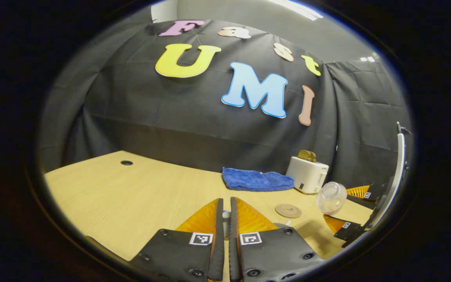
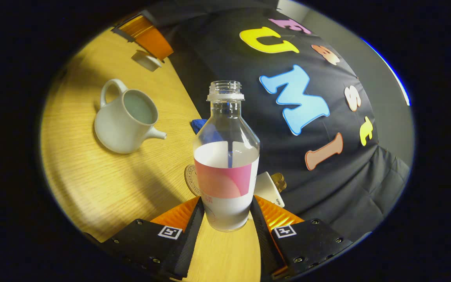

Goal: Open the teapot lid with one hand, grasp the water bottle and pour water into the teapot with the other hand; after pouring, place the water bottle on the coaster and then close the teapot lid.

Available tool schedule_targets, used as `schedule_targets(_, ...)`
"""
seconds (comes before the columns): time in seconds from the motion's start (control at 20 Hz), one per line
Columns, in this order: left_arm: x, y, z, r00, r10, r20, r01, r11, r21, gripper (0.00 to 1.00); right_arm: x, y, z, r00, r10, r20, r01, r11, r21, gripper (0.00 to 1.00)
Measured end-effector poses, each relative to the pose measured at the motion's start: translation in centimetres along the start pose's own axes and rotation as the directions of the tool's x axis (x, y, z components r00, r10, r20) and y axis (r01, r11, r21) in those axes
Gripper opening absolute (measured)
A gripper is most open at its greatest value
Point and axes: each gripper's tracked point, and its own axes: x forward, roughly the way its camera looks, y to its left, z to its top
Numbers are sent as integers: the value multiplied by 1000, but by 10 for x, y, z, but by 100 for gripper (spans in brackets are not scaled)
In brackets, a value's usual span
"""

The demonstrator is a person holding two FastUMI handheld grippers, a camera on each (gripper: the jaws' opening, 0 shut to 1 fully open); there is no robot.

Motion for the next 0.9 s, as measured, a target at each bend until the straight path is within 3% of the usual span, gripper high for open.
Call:
schedule_targets(0.2,1,3,-2,1000,4,-8,-4,1000,-18,11,5,-7,3,1000,21,-11,-23,989,-148,70)
schedule_targets(0.4,1,7,-4,1000,11,-19,-11,1000,-11,12,7,-6,13,999,29,15,-24,959,-284,67)
schedule_targets(0.55,0,12,-1,1000,19,-12,-20,999,-26,12,7,-6,15,999,38,23,-28,936,-351,70)
schedule_targets(0.9,0,17,0,1000,27,-15,-28,998,-55,12,11,-23,34,996,-16,82,58,841,-538,70)
